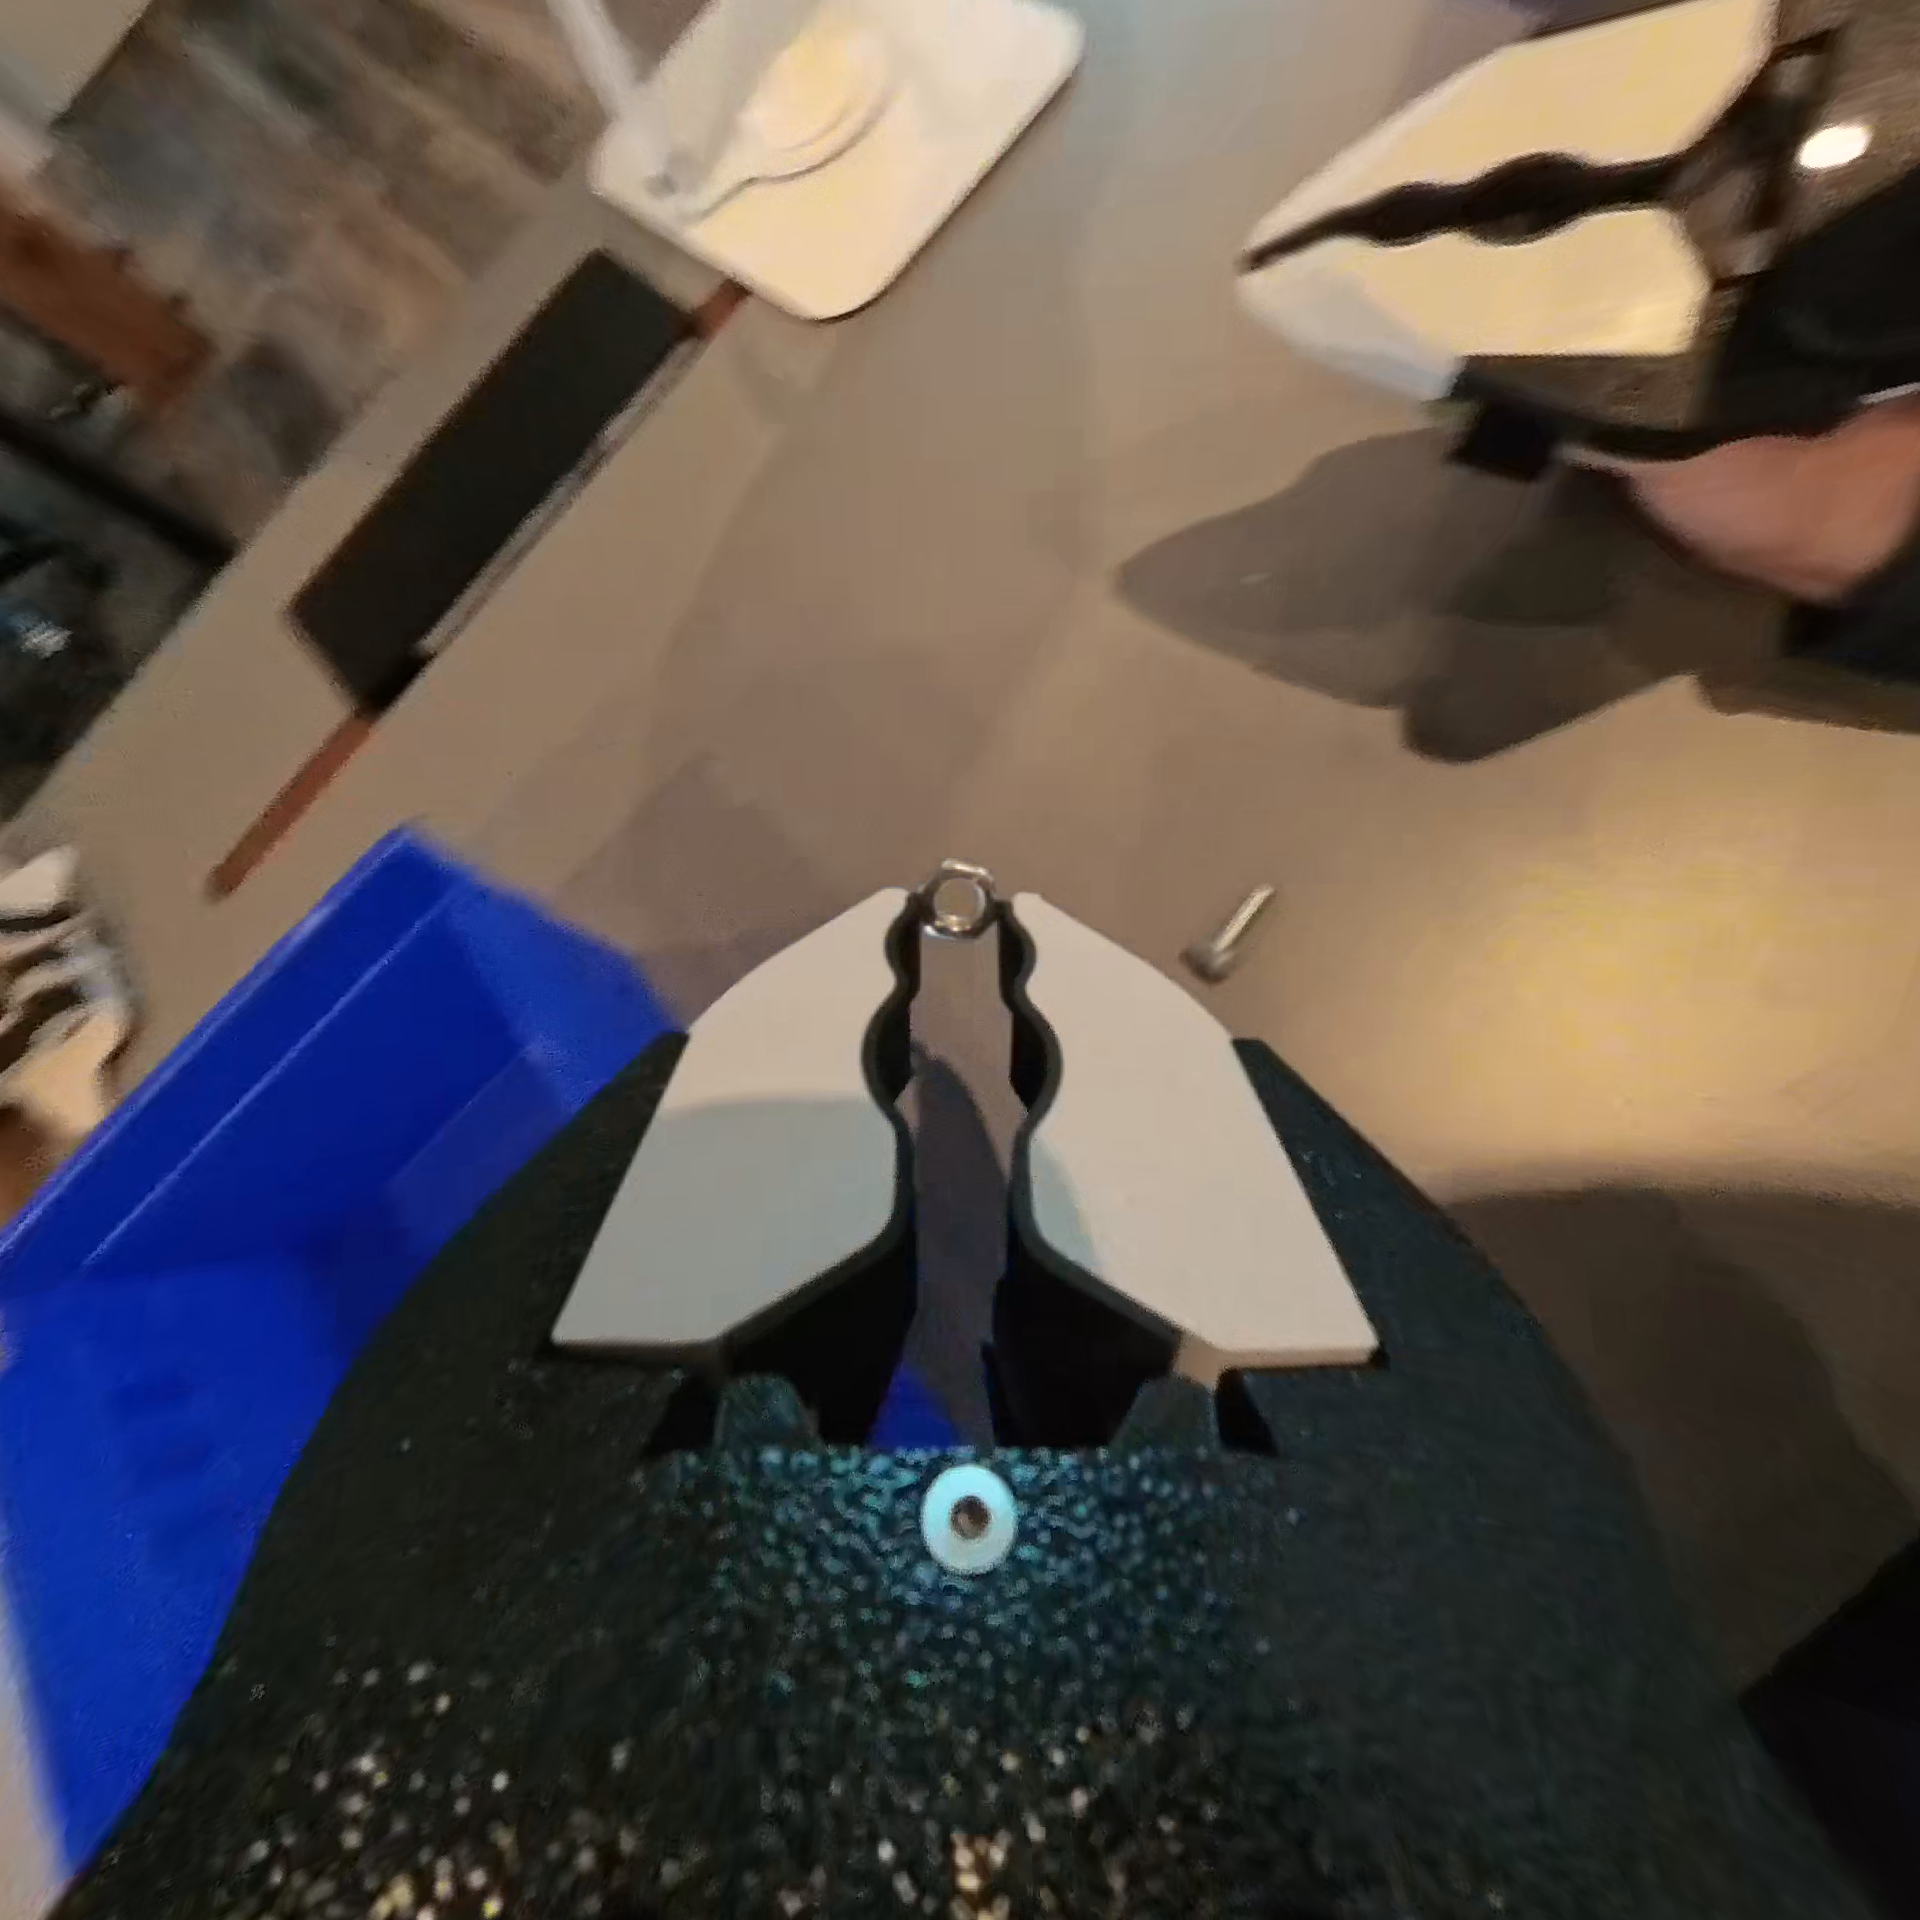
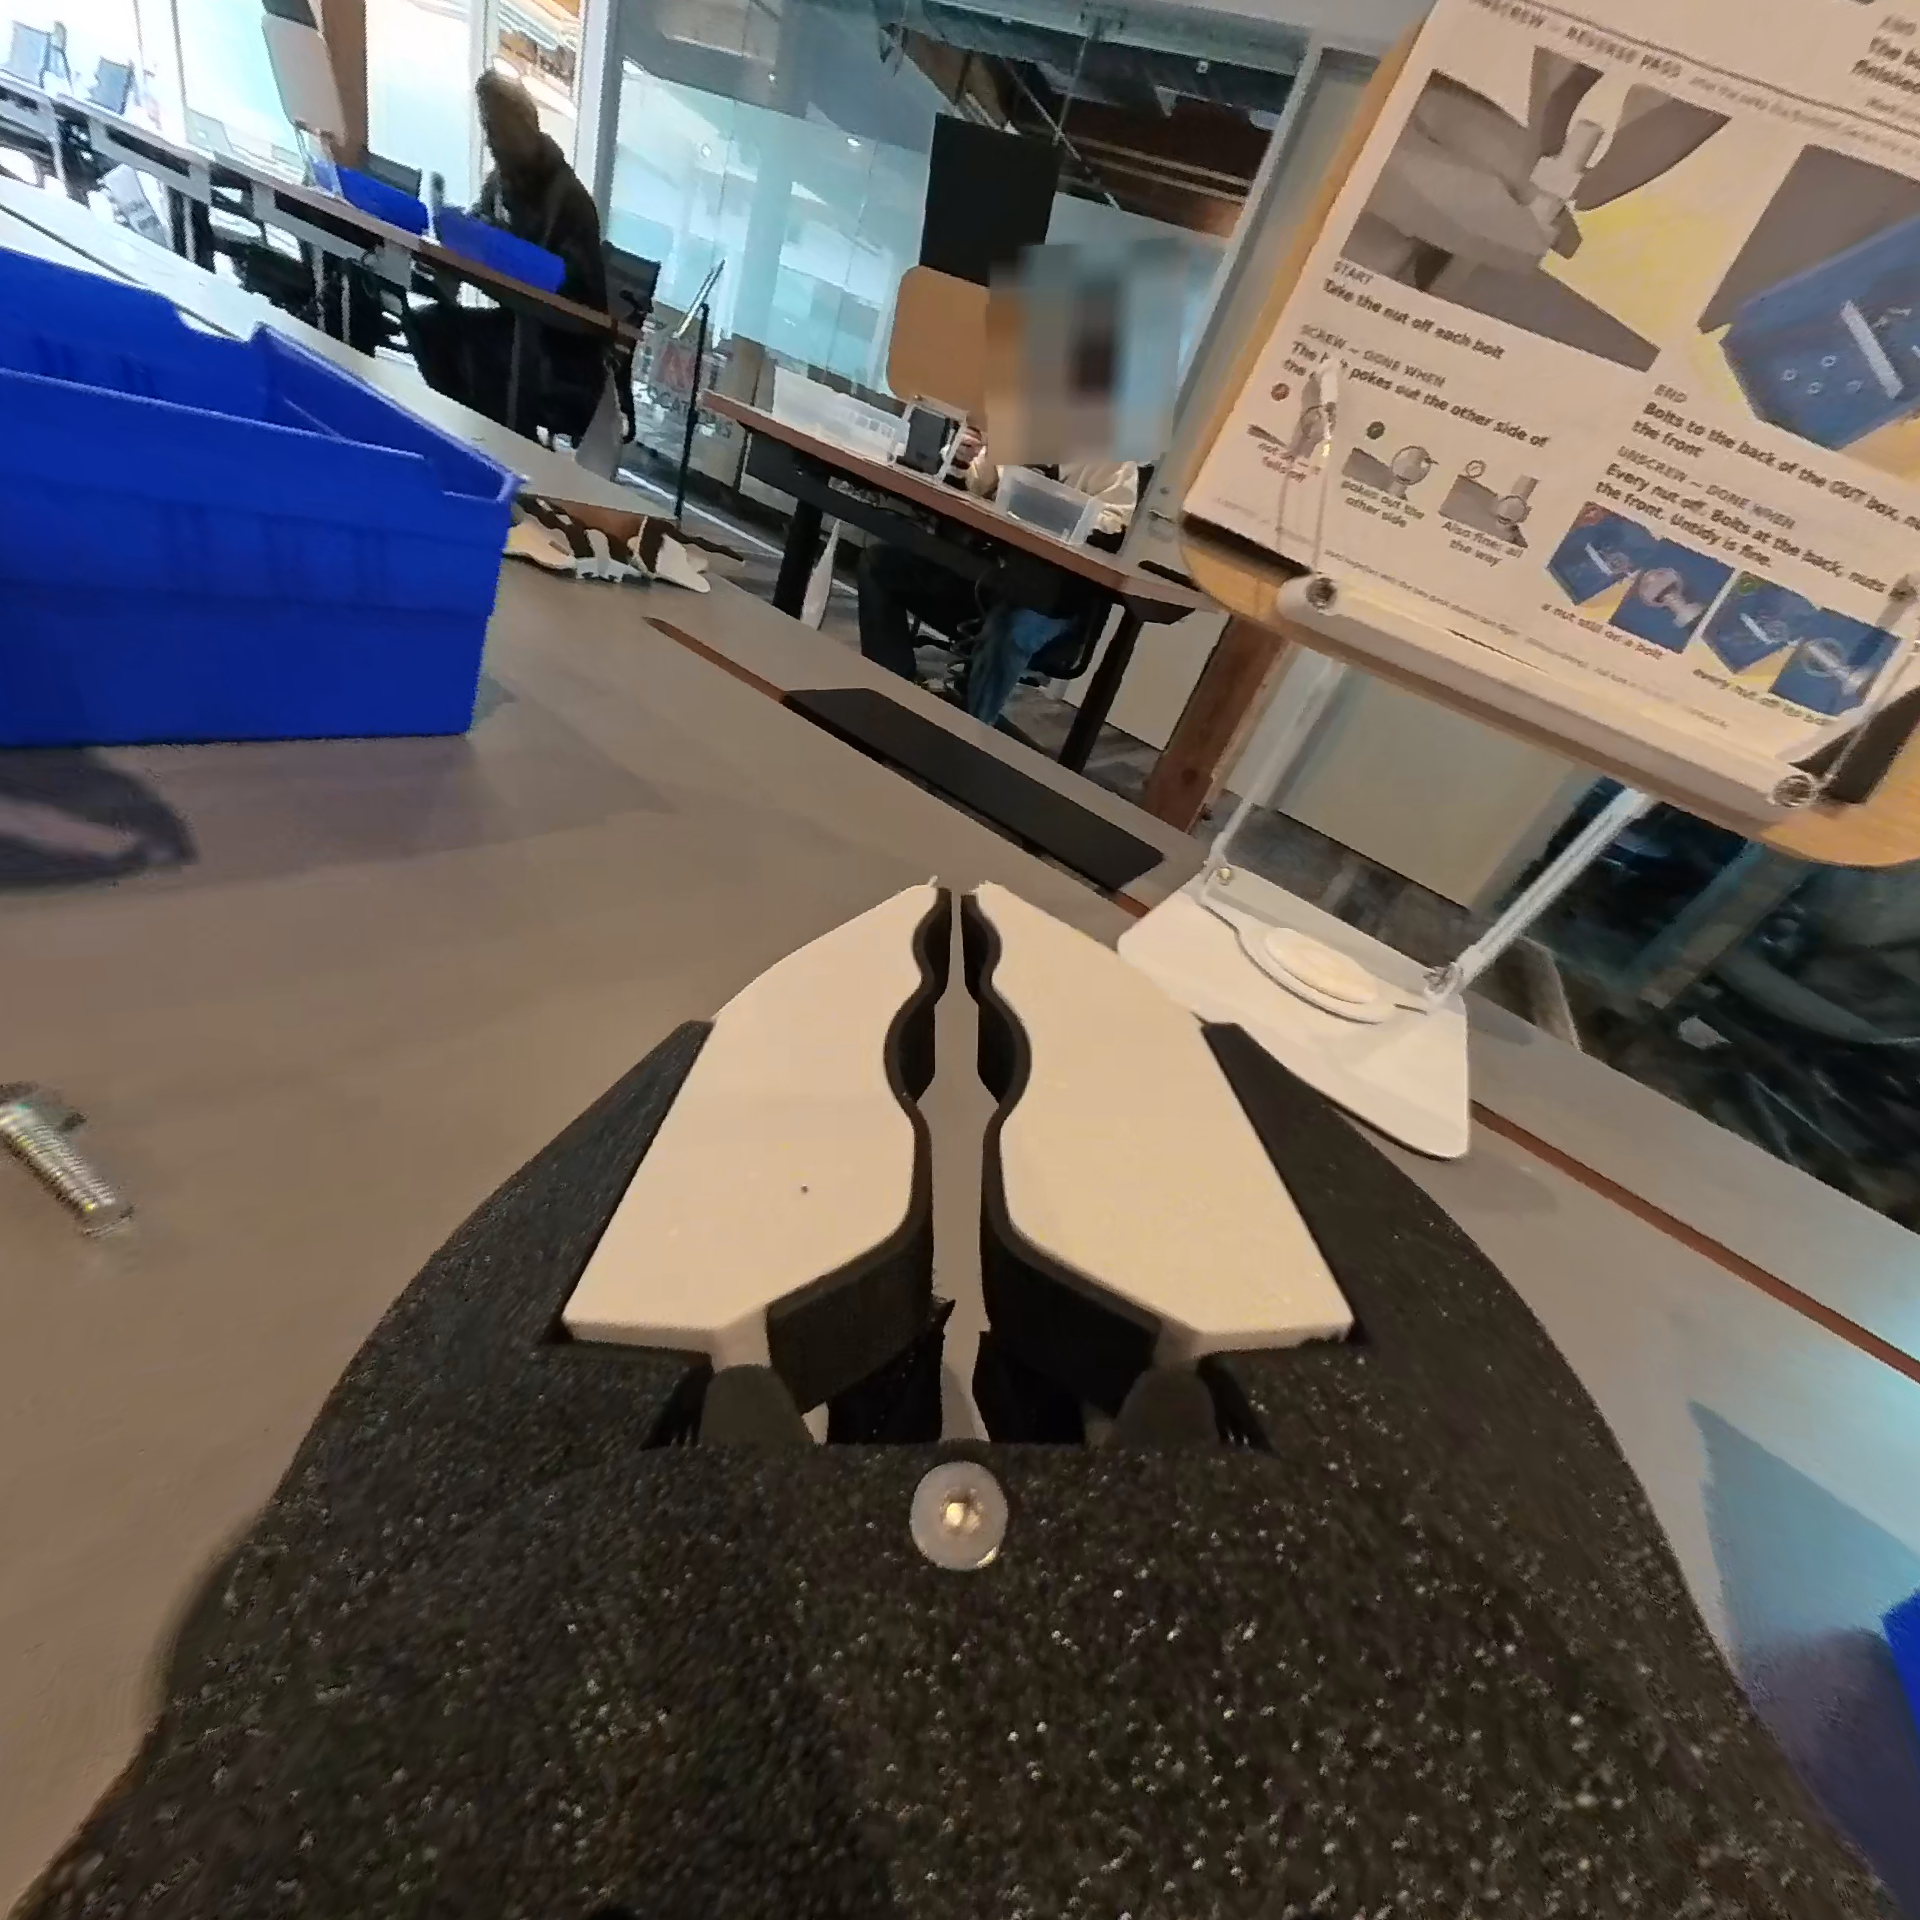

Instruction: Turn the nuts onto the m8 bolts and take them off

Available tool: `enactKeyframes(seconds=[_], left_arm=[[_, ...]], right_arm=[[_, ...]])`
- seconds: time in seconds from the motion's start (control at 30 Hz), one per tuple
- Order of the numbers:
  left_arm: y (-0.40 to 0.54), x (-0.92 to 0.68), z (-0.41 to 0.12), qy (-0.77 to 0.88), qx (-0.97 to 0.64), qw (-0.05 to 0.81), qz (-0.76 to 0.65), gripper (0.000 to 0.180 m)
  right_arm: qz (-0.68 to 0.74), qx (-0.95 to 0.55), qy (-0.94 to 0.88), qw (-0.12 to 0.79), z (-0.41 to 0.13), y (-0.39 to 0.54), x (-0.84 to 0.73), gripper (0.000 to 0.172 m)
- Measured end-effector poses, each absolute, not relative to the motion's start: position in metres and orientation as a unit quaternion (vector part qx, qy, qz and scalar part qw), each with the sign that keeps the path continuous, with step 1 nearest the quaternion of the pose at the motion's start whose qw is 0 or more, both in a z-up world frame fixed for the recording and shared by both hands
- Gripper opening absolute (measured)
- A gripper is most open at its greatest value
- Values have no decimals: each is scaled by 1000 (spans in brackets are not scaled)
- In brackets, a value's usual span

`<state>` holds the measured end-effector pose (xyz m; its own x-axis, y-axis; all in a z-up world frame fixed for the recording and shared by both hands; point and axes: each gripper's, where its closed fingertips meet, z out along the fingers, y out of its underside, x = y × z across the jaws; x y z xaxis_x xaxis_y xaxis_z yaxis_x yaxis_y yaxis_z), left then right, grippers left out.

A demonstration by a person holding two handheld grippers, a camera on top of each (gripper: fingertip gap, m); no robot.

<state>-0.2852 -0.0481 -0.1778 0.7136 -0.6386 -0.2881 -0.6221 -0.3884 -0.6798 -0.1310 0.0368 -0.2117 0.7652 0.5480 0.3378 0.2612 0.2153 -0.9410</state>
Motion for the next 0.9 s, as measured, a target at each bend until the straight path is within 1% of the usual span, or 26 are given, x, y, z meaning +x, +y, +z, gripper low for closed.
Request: enactKeyframes(seconds=[0.13,0.23,0.33,0.57,0.8,0.9], left_arm=[[-46,-216,-222,449,-814,362,-67,14],[-49,-182,-256,485,-809,322,-80,14],[-51,-162,-276,506,-803,302,-85,14],[-45,-160,-299,512,-814,259,-89,14],[-45,-163,-310,515,-817,243,-92,15],[-44,-163,-310,510,-818,245,-103,18]], right_arm=[[98,-624,-309,711,-209,41,-122,2],[94,-626,-300,714,-208,44,-116,2],[89,-628,-294,716,-206,45,-111,2],[91,-632,-287,715,-207,48,-107,2],[107,-636,-288,708,-208,47,-111,3],[120,-636,-294,704,-209,46,-114,9]])
